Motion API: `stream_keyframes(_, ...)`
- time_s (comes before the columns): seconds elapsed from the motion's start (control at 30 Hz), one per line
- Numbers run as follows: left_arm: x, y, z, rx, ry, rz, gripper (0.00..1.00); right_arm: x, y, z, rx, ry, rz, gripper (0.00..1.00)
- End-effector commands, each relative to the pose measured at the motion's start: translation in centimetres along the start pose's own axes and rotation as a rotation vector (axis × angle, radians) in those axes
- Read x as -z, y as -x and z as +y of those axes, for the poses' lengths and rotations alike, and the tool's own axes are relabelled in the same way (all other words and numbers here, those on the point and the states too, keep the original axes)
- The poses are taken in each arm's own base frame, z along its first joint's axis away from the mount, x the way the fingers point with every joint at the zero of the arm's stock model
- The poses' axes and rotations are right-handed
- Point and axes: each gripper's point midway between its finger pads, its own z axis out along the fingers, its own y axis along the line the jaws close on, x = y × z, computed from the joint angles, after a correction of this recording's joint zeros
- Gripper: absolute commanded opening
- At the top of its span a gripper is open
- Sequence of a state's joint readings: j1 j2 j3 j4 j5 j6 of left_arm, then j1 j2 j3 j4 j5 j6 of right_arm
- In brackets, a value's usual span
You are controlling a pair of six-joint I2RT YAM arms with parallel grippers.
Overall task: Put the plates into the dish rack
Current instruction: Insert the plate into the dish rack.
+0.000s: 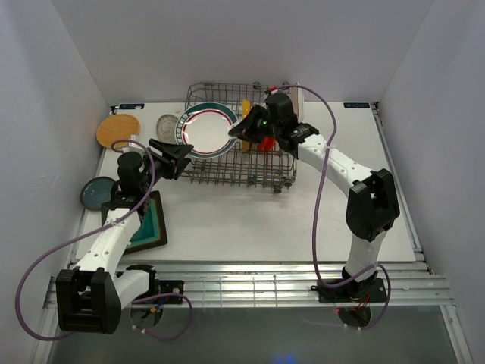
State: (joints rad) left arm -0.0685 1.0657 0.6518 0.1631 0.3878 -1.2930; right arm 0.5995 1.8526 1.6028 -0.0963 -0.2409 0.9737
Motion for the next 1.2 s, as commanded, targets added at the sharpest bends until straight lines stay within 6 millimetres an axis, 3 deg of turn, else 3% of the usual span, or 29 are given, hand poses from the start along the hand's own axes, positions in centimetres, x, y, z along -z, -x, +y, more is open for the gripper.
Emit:
stream_keyframes(0.0,0.1,0.0,-3.6,-0.109,-0.123,0.028,0.73,3.7,4.4,4.9,0.013,0.065,-0.139,0.08)
stream_keyframes(0.13,0.3,0.3,-4.5,-0.179,-0.15,0.015,0.83,5.1,6.1,5.1,0.042,-0.003,-0.179,0.08)
stream_keyframes(0.33,1.3,0.1,-6.4,-0.338,-0.219,-0.007,0.9,8.1,7.8,4.4,0.053,-0.051,-0.222,0.08)
stream_keyframes(0.37,1.3,-0.3,-6.7,-0.366,-0.234,0.006,0.91,8.8,8.6,5.1,0.062,-0.049,-0.244,0.08)
stream_keyframes(0.4,1.4,-0.5,-7.1,-0.391,-0.246,0.003,0.91,9.3,8.5,4.3,0.063,-0.092,-0.236,0.08)
stream_keyframes(0.57,2.2,-1.2,-9.5,-0.56,-0.31,-0.046,0.96,12.2,9.7,4.6,0.091,-0.121,-0.254,0.08)
stream_keyframes(0.77,2.2,-1.3,-10.8,-0.685,-0.328,-0.096,0.98,14.8,9.7,3.8,0.095,-0.121,-0.253,0.08)
stream_keyframes(0.97,1.5,-1.2,-11.6,-0.83,-0.336,-0.118,0.98,16.7,10.1,2.9,0.09,-0.125,-0.234,0.08)
stream_keyframes(1.17,1.3,-1.4,-12.9,-1.04,-0.356,-0.168,0.98,17.2,10.9,2.9,0.063,-0.174,-0.202,0.08)
